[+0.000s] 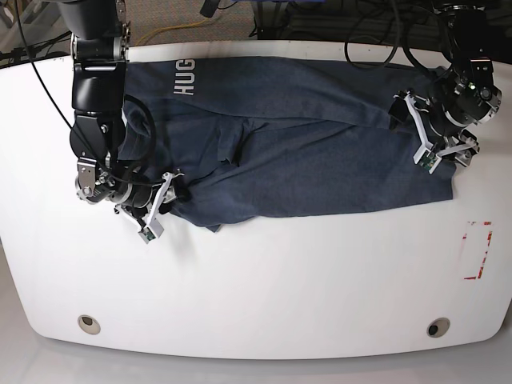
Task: Fold the T-shirt properly
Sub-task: 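Lower the right gripper to the shirt corner and pinch it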
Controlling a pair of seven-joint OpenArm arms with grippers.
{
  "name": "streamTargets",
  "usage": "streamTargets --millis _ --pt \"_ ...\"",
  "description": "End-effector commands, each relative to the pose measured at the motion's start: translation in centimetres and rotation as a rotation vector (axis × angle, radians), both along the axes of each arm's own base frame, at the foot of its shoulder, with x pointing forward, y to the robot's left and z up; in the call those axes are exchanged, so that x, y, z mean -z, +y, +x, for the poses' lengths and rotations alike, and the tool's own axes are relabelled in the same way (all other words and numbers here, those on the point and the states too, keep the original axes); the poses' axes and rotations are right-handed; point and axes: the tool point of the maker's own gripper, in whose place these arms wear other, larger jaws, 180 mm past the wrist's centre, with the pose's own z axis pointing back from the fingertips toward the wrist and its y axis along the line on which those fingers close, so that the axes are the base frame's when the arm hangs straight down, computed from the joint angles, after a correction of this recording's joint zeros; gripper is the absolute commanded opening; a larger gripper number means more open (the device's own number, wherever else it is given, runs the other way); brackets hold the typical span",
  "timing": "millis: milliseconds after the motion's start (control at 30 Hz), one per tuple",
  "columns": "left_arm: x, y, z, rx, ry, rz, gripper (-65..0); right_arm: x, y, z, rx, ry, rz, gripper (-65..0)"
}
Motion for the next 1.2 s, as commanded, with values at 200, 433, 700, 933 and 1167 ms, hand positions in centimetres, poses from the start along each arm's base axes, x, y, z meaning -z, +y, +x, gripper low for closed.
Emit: streamTargets --millis 200,433,700,933,1167 --pt "-1.0 0.1 0.6 0.009 -0.036 0.002 -3.9 -4.7 0.2 3.1 -0.013 -0.145 0.014 -12.0" --pt "-1.0 0.1 0.6 0.009 -0.036 0.002 -3.9 -2.9 1.7 3.7 0.006 -0.08 0.075 -18.2" --pt "-0.9 0.2 0.6 0.008 -0.034 0.006 -3.9 -2.8 3.1 3.9 0.007 -0.095 0.119 -38.4" --pt "-0.9 0.2 0.6 0.007 -0.033 0.006 -3.9 -3.0 3.0 3.9 0.009 -0.099 0.122 -65.0" --pt "-0.9 0.2 0.6 0.007 -0.033 0.006 -3.9 -5.0 3.4 2.5 -0.047 -0.162 0.055 -65.0"
